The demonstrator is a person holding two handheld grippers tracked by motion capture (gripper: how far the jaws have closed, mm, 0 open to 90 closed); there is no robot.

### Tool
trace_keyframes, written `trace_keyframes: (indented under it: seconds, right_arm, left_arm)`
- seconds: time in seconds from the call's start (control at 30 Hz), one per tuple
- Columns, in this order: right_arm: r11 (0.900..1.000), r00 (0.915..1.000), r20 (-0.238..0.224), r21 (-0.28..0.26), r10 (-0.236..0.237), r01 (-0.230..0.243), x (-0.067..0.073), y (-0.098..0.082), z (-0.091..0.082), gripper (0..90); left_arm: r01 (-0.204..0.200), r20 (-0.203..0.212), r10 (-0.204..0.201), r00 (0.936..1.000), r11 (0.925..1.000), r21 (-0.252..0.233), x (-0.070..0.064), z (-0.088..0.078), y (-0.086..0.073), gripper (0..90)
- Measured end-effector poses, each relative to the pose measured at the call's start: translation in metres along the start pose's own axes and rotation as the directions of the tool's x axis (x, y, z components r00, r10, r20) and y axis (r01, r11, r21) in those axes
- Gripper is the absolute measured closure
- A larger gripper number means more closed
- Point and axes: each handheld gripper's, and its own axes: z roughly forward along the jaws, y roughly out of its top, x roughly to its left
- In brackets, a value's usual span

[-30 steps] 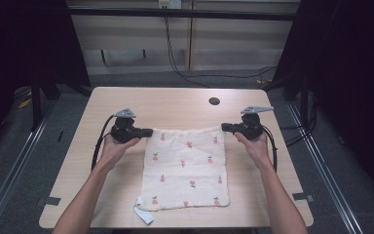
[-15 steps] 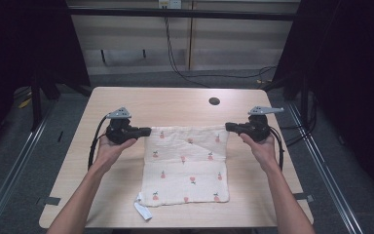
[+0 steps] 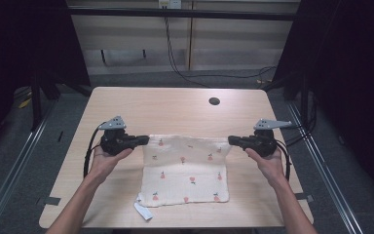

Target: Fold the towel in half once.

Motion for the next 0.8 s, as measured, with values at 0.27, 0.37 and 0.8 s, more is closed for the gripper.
trace_keyframes:
  seconds: [0.27, 0.37, 0.8]
  right_arm:
    - [1.0, 0.9996, -0.02, 0.012, -0.017, 0.018, 0.019, -0.012, -0.012, 89.2]
    - [1.0, 0.9994, -0.024, 0.011, -0.024, 0.024, 0.024, -0.016, -0.017, 89.2]
    - [0.997, 0.9991, -0.031, 0.065, -0.028, 0.03, 0.043, -0.04, -0.027, 89.2]
  left_arm:
    - [-0.014, 0.03, 0.013, 0.9994, 0.9998, 0.011, -0.018, -0.01, -0.014, 88.3]
    - [-0.026, 0.035, 0.025, 0.9991, 0.9994, 0.023, -0.023, -0.012, -0.018, 88.3]
    - [-0.025, 0.087, 0.02, 0.996, 0.9982, 0.055, -0.043, -0.016, -0.036, 88.3]
